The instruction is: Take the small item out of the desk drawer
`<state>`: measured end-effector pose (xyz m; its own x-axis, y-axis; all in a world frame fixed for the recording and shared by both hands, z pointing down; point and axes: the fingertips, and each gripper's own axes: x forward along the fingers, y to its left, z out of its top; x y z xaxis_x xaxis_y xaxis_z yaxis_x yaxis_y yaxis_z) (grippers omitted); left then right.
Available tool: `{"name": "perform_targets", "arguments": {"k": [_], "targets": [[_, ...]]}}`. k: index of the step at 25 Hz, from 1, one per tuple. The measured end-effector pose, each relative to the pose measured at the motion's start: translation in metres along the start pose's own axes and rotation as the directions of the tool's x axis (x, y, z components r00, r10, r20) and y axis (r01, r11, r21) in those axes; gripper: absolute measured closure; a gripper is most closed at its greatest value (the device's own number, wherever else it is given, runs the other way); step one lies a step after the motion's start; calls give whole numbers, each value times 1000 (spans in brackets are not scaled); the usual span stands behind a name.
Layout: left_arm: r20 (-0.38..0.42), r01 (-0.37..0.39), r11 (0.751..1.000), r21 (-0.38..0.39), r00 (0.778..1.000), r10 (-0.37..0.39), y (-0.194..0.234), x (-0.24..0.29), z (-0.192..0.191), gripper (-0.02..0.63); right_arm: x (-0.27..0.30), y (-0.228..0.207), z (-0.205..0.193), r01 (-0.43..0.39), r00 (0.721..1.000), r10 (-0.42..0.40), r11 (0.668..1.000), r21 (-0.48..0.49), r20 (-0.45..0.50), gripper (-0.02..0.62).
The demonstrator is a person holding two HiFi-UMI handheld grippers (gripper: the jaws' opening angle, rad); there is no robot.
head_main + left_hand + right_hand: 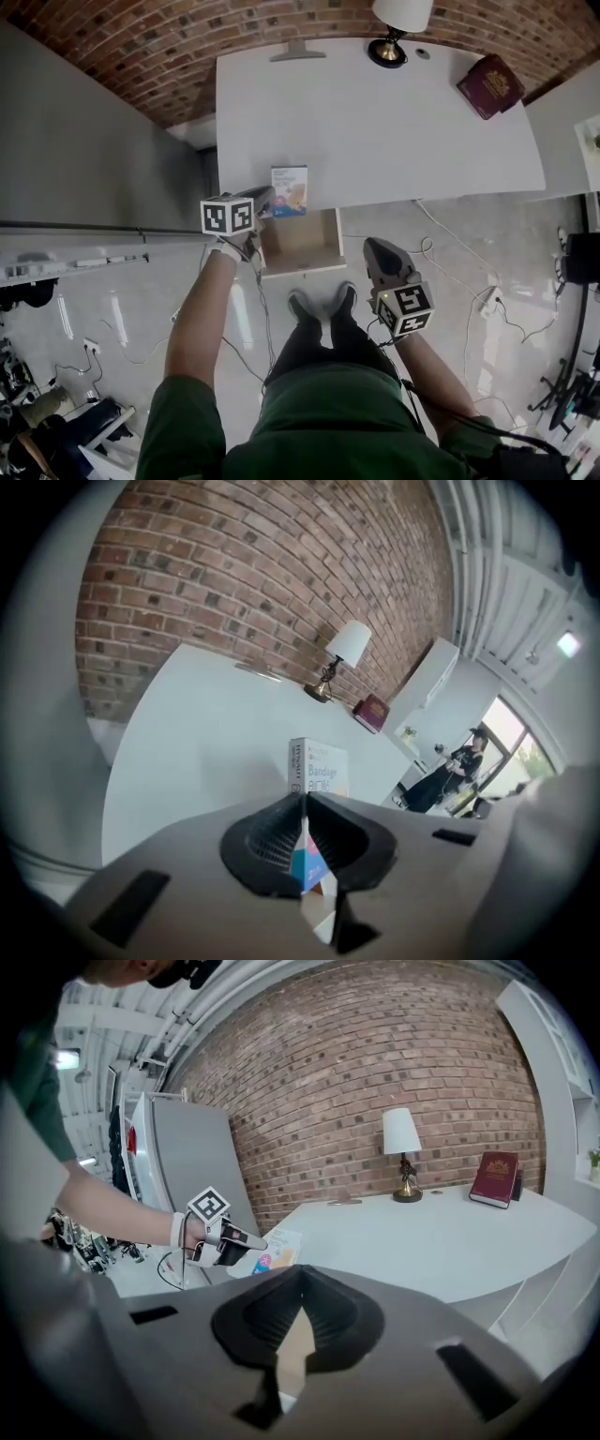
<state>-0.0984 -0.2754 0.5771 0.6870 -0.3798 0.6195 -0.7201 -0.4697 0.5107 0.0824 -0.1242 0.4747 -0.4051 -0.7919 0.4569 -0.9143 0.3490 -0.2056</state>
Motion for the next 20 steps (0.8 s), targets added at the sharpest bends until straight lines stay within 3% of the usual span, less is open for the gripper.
{"name": "perform_targets", "arguments": {"k": [3,9,16,20], "targets": [[6,9,997,-77,1000,-8,12,7,3,583,-1,-1,-6,7,1000,-7,1000,2,-14,591],[-10,7,989,-151,1000,-9,26,19,3,583,2,-2,-11,24,999,-24,1000,12,-29,591],[-9,-29,964,-265,1000,27,42,32,-4,583,6,-2,-4,24,999,-24,1000,3,-23,591],[-23,-96,966,-241,995,93,51,33,-7,583,8,-1,-5,22,999,-21,1000,2,-29,591]]}}
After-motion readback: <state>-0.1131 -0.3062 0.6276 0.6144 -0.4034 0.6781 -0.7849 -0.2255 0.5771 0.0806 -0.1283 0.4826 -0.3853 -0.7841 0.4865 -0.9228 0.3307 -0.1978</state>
